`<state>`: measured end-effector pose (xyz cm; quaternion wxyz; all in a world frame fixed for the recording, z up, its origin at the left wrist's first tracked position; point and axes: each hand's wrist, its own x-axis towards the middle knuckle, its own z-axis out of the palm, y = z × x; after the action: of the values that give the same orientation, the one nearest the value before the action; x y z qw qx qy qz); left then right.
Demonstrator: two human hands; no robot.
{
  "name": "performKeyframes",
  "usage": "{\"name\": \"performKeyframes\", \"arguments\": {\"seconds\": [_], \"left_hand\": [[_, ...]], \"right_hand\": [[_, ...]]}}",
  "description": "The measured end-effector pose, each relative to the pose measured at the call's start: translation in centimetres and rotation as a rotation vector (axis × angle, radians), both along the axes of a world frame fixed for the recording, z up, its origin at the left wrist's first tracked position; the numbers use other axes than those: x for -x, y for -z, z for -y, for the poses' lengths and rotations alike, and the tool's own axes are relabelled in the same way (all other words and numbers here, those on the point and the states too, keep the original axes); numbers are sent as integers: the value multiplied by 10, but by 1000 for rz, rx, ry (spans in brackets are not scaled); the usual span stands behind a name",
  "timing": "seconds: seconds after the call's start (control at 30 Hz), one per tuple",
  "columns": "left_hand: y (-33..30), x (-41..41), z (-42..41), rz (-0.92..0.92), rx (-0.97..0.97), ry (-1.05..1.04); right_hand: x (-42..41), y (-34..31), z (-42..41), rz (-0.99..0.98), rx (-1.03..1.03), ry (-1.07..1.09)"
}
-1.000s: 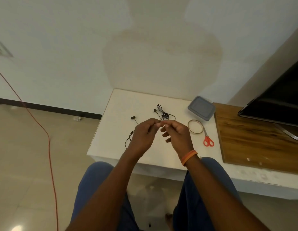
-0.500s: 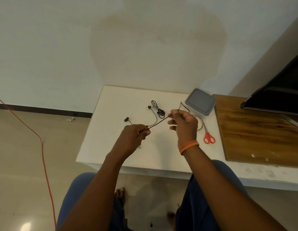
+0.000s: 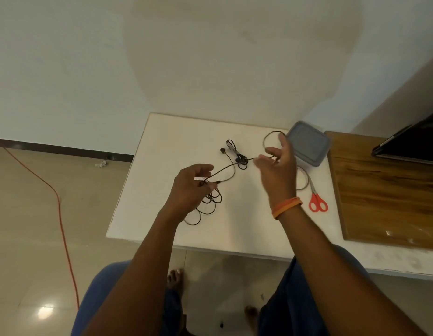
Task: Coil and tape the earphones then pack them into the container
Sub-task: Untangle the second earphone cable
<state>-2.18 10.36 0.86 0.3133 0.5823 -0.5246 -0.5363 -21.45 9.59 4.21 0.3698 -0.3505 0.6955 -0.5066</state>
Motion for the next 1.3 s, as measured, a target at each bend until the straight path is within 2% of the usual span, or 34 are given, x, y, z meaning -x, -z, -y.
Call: {"name": "performKeyframes", "arguments": {"seconds": [0.1, 0.27, 0.37, 0.5, 0.67, 0.8, 0.9, 0.97, 1.13, 1.17, 1.23, 1.3], "left_hand": [[-6, 4, 3, -191, -43, 2], [-6, 4, 10, -363, -109, 62], [-4, 2, 11, -405, -154, 128], [-3, 0, 10, -380, -205, 203], [-7, 2, 12, -462, -310, 93], [-6, 3, 10, -524, -296, 30], [-7, 2, 12, -558, -274, -33], [-6, 1, 15, -501, -229, -28], [-3, -2, 12, -24, 80, 34], [-3, -2, 11, 49, 128, 36], [-2, -1, 10, 212, 240, 37], [0, -2, 11, 340, 290, -16]], "right_hand": [[-18, 5, -9, -348, -55, -408], [-30, 9, -13, -530, -42, -662], [-31, 13, -12, -623, 30, -717], [-29, 12, -11, -677, 58, -654], [-33, 17, -13, -810, 61, -717], [-42, 7, -14, -443, 45, -698], [-43, 7, -14, -466, 29, -732], [-41, 6, -13, -473, -1, -724], [-32, 4, -6, -401, -1, -451], [-32, 3, -5, -319, -66, -436], [-34, 2, -4, -8, -220, -445], [-34, 0, -3, 224, -271, -428]]}}
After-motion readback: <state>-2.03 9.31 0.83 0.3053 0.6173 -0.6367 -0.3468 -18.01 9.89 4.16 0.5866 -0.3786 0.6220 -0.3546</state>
